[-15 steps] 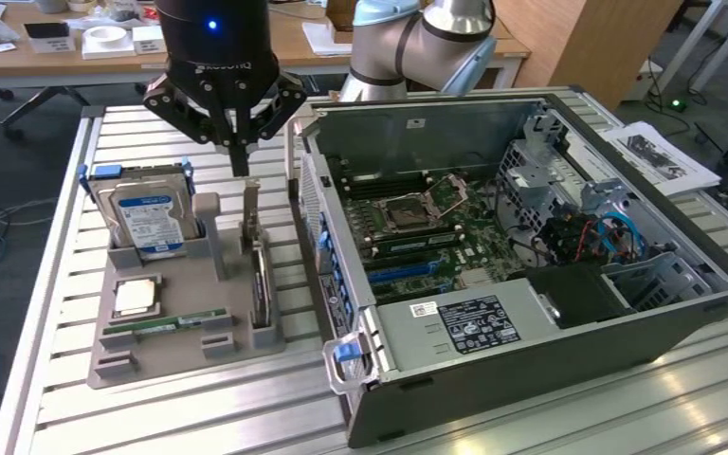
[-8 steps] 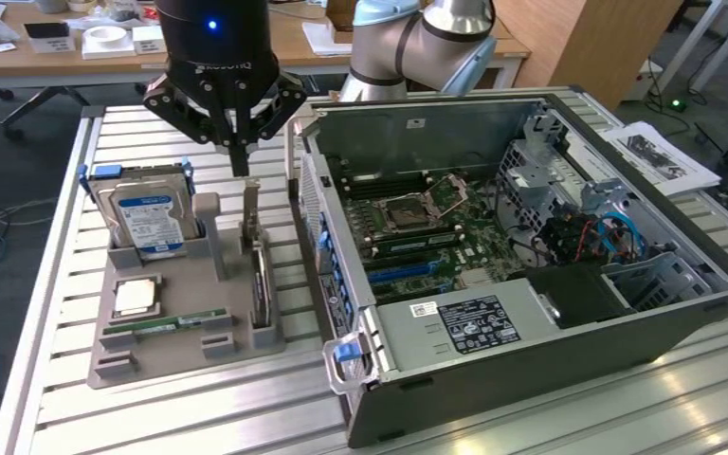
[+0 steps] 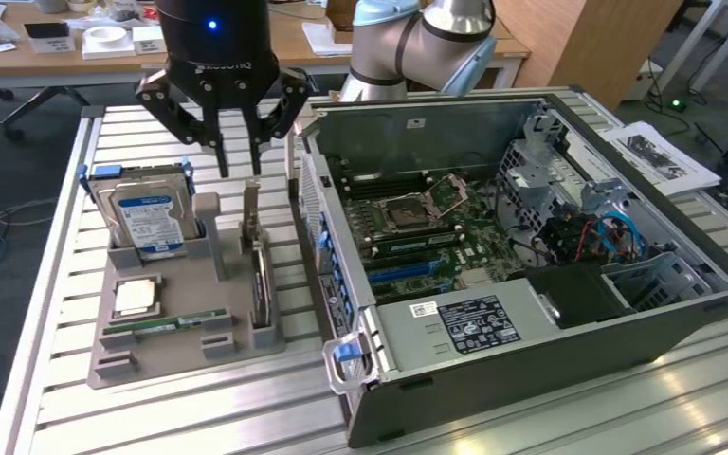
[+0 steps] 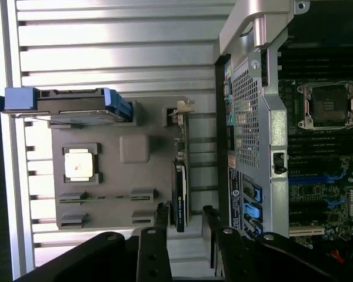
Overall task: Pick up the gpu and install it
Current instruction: 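Pick up the gpu and move the gpu toward the slot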
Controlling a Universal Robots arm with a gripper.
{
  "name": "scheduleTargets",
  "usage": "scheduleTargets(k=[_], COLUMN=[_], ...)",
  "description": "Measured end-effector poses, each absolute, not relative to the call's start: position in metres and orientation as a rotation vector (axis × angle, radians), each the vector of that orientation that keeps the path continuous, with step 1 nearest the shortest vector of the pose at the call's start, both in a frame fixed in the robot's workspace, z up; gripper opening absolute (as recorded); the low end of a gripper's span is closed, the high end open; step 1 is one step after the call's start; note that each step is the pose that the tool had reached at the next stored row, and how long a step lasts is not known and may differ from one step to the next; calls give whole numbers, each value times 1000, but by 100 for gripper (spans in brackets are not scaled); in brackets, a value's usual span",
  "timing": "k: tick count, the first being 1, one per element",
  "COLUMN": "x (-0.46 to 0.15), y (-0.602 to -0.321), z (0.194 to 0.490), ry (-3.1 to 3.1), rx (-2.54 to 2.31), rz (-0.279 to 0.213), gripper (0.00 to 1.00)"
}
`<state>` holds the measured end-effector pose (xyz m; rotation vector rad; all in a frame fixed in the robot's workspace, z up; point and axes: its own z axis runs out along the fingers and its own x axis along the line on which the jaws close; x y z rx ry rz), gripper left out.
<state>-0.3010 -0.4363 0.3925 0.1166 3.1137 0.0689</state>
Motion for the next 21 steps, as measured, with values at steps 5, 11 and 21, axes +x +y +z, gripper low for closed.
scheduleTargets(k=[5,11,21], x=[-301,-301,-301], y=[-436,-436,-436], z=[392,387,370], ry=[3114,3114,3114], rx=[117,117,117], rz=[69,69,72], gripper=[47,47,47])
